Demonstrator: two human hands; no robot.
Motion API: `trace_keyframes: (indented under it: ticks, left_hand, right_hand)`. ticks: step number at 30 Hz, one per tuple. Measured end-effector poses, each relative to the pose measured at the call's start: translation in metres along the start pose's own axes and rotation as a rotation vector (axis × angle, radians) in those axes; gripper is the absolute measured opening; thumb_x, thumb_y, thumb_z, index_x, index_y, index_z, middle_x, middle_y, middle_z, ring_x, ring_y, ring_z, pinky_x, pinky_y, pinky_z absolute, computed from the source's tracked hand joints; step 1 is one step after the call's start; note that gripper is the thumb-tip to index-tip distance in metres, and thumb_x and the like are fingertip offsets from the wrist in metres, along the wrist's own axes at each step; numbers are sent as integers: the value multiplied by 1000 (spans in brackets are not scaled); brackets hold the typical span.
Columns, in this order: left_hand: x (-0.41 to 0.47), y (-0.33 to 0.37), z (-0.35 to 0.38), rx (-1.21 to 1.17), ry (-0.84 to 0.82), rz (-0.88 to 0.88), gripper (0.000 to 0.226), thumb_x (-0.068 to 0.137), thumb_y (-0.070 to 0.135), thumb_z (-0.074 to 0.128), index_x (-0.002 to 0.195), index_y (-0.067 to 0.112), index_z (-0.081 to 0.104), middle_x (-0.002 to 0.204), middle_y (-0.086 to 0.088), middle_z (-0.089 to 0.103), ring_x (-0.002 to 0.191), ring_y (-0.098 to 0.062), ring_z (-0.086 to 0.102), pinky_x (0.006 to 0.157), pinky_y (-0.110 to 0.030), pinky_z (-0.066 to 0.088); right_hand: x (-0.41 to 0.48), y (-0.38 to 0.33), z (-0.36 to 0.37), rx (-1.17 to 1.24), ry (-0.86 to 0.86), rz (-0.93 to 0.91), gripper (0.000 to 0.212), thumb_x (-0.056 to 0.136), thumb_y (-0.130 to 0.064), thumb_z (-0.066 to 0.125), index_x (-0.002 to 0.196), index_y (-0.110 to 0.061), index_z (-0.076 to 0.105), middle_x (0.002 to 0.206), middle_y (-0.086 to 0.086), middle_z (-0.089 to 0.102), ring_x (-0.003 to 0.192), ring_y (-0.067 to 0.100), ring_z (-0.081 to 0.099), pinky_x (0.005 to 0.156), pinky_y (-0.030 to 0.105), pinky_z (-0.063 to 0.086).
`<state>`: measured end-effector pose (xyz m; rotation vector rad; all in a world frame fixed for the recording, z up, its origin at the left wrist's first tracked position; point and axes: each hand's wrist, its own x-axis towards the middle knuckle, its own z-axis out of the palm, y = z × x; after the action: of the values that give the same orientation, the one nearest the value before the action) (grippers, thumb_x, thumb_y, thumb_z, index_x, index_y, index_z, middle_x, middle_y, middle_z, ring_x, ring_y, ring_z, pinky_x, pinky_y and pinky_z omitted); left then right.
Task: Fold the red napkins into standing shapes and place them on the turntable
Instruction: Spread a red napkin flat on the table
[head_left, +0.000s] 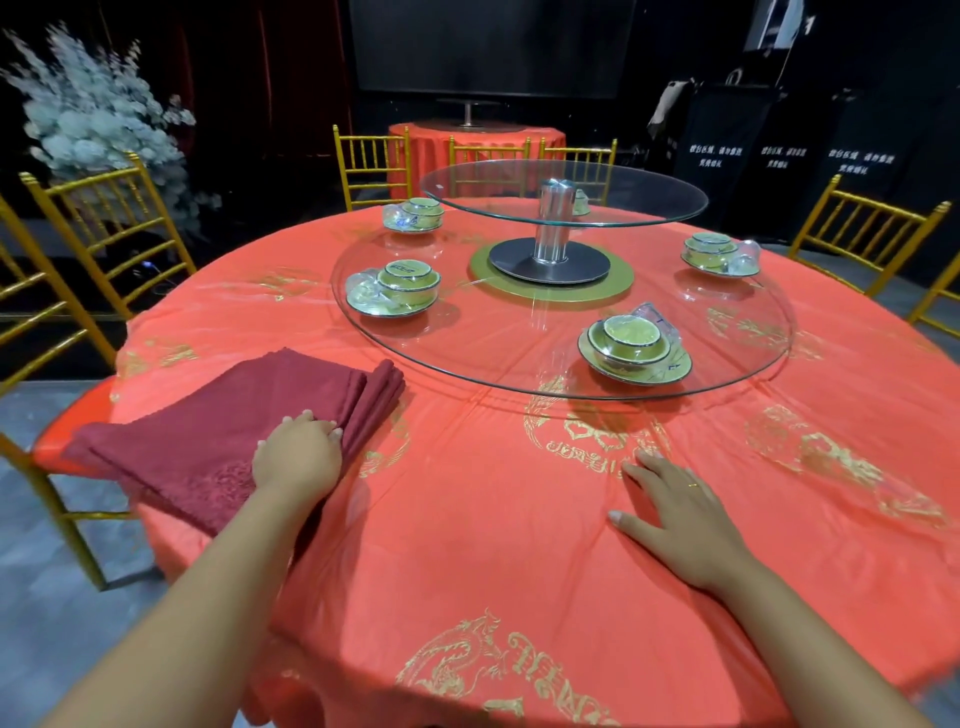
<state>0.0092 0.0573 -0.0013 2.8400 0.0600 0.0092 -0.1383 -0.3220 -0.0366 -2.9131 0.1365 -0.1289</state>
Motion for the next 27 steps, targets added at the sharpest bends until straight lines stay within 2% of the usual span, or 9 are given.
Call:
trace_keyframes:
  ticks: [3,8,13,15,17,20,22,25,27]
  left_hand:
    - [-10,20,-12,-90,61,64,36,102,26,35,125,16,62,156,-8,28,140,-29,32,108,-44,34]
    - [-60,83,-1,-83,59,284,33,99,27,40,118,18,66,151,-2,38,130,-25,47,100,-36,41]
    - [-105,144,35,-6,-96,306,31,100,33,39,114,16,61,123,-5,62,114,-30,57,84,-36,46]
    - [-116,160,45,5,-98,341,32,100,32,38,113,16,63,115,-6,64,112,-29,54,82,-37,45]
    - [-121,171,51,-13,-82,349,33,100,32,37,110,17,65,112,-6,64,113,-28,51,82,-37,45]
    - [-124,182,56,-77,-108,395,33,99,32,38,102,16,66,107,-7,66,108,-29,50,82,-36,41]
    - [-126,182,57,-170,-159,484,28,96,32,43,97,15,66,103,-8,66,104,-32,53,83,-36,39]
    - [-124,165,58,-280,-232,579,32,92,36,55,118,19,64,131,-6,57,126,-26,46,102,-33,37]
    - [-118,141,57,-249,-150,560,45,92,43,54,134,27,54,147,-1,42,136,-20,35,111,-29,28]
  right_hand:
    - [-1,-1,-1,5,-1,7,72,86,-66,43,146,-29,30,156,-5,22,144,11,14,118,33,5]
    - [-1,-1,0,9,-1,5,72,86,-66,43,146,-28,31,156,-4,23,144,12,15,118,35,6]
    - [-3,-3,-2,40,85,-26,54,88,-54,54,133,-23,51,150,2,34,141,18,25,117,40,8]
    - [-4,-6,-4,56,214,-61,33,89,-40,60,116,-20,64,135,5,52,129,23,43,112,41,21]
    - [-5,-15,-7,125,271,-24,20,92,-34,57,102,-21,69,109,-1,64,108,22,57,95,37,35]
    - [0,-36,-9,299,247,101,21,93,-39,52,89,-25,66,83,-7,66,86,19,60,75,35,42]
    - [7,-49,-10,463,200,173,16,90,-41,56,94,-27,63,75,-9,65,78,17,61,69,32,44]
    - [19,-59,-9,458,141,213,27,85,-26,61,112,-24,58,83,-4,68,86,21,63,74,34,47]
    - [26,-59,-8,432,162,219,34,84,-18,59,118,-23,58,91,-1,69,92,26,63,77,36,48]
